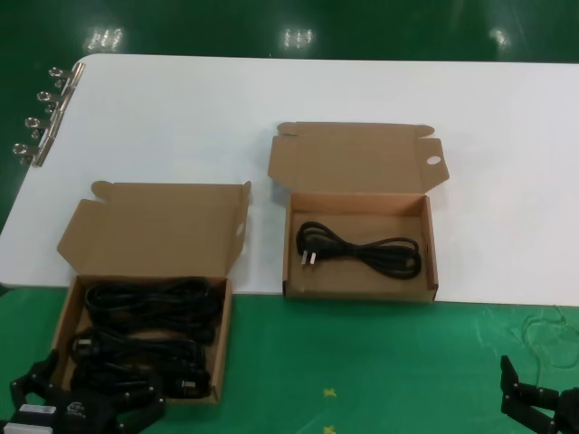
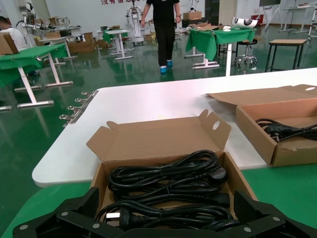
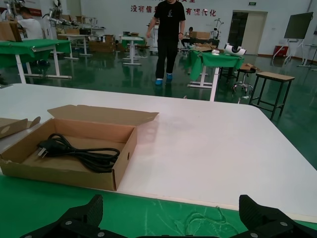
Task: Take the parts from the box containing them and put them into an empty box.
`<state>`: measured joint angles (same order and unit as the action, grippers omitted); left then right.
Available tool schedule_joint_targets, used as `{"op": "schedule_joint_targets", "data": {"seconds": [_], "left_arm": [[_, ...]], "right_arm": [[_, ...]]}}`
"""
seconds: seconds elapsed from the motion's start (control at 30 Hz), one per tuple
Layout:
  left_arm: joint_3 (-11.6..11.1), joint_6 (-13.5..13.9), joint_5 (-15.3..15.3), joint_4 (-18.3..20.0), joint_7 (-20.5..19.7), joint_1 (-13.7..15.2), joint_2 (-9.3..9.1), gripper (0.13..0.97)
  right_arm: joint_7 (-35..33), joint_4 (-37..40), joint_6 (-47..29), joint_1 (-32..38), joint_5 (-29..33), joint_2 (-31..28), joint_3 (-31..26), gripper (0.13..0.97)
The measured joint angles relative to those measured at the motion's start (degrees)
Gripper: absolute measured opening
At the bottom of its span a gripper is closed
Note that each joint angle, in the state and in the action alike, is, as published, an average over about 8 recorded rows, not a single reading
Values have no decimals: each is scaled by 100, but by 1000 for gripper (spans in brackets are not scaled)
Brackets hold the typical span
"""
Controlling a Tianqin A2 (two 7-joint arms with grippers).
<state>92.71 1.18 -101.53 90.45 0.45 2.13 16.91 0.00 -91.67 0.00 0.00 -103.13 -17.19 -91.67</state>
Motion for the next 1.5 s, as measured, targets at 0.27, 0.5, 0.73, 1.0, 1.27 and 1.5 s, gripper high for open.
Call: {"op": "schedule_joint_targets", "data": {"seconds": [0.27, 0.5, 0.73, 1.0, 1.27, 1.5], "left_arm": [[0, 0, 0, 0, 0, 0, 0, 966], [0, 0, 0, 0, 0, 0, 0, 966], [0, 0, 0, 0, 0, 0, 0, 966], [0, 0, 0, 0, 0, 0, 0, 966], [0, 0, 0, 0, 0, 0, 0, 966], [0, 0, 0, 0, 0, 0, 0, 966]], "right_arm": [[0, 0, 0, 0, 0, 0, 0, 966], [0, 0, 0, 0, 0, 0, 0, 966], [0, 0, 0, 0, 0, 0, 0, 966], [0, 0, 0, 0, 0, 0, 0, 966], [0, 0, 0, 0, 0, 0, 0, 966], [0, 0, 0, 0, 0, 0, 0, 966]]}}
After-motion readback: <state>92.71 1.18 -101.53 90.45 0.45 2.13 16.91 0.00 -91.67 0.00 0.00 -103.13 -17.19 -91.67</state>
